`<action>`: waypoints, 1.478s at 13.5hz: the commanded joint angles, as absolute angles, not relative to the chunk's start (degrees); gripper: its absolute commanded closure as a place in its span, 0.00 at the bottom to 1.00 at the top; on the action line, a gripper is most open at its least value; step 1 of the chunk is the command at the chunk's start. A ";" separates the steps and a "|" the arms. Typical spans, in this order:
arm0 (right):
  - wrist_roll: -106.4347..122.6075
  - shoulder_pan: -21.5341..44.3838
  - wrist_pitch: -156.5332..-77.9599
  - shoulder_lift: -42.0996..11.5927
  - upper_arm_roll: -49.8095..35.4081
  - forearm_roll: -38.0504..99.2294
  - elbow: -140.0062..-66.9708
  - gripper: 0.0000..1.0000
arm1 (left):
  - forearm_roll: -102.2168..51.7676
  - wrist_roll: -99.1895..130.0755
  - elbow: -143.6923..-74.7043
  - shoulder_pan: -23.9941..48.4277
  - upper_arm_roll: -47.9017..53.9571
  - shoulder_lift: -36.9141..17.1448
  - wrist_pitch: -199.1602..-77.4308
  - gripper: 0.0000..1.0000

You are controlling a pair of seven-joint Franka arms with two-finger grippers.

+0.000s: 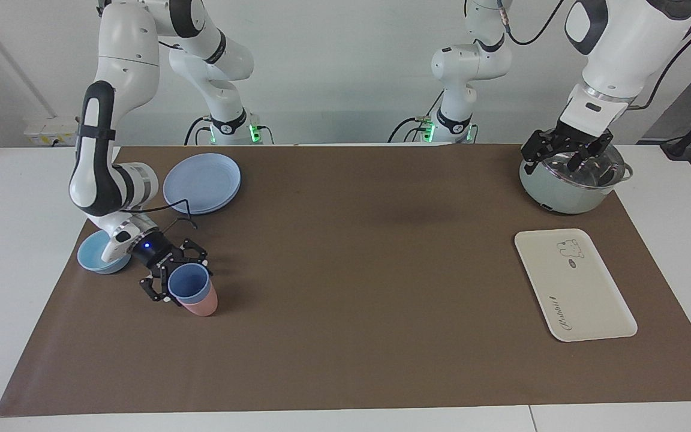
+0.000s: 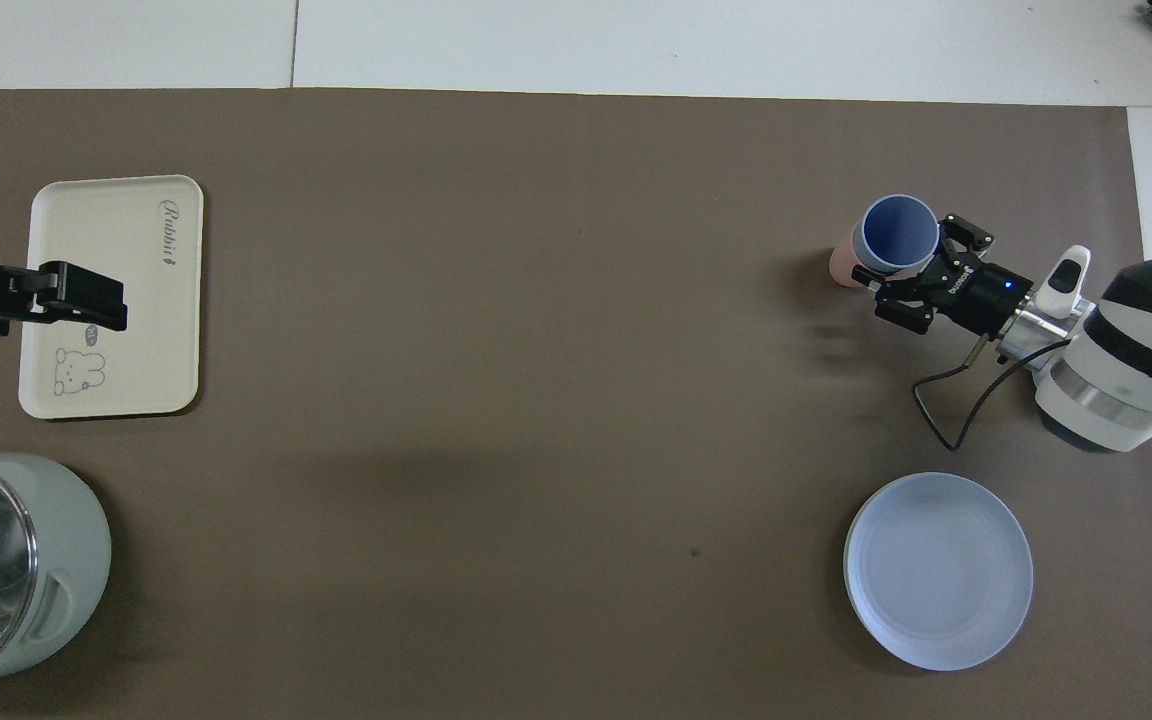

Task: Place cup on tray
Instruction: 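Close the right gripper on the blue-and-pink cup rim, then lift the cup with the right gripper while the left gripper reaches over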

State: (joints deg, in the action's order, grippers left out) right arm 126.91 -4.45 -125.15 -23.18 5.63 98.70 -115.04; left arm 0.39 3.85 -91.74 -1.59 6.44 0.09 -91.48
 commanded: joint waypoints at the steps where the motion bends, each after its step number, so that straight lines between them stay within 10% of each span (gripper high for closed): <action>1: 128.23 -4.22 -127.70 -24.70 5.27 100.99 -113.12 0.00 | 0.09 3.60 -92.72 -2.37 6.77 1.32 -91.05 0.00; 4: 128.76 -4.22 -127.79 -24.87 5.27 100.99 -113.03 0.00 | 0.09 3.52 -92.72 -2.29 6.77 1.32 -90.70 0.00; 5: 128.76 -4.13 -127.88 -24.87 5.27 100.99 -112.77 0.24 | 0.09 3.52 -92.72 -2.29 6.77 1.32 -91.05 0.00; 6: 128.67 -4.13 -127.97 -24.96 5.19 100.81 -112.07 0.99 | 0.09 3.60 -92.72 -2.29 6.77 1.32 -90.88 0.00; 20: 78.28 14.59 -145.82 -6.52 5.19 56.14 -112.68 1.00 | -3.23 6.13 -94.91 2.28 7.56 2.11 -93.69 0.00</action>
State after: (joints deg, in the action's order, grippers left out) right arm 86.23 13.67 -145.44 -9.57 5.21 63.87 -111.62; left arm -0.52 4.21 -92.00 0.51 8.13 0.10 -92.32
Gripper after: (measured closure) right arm 0.163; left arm 0.000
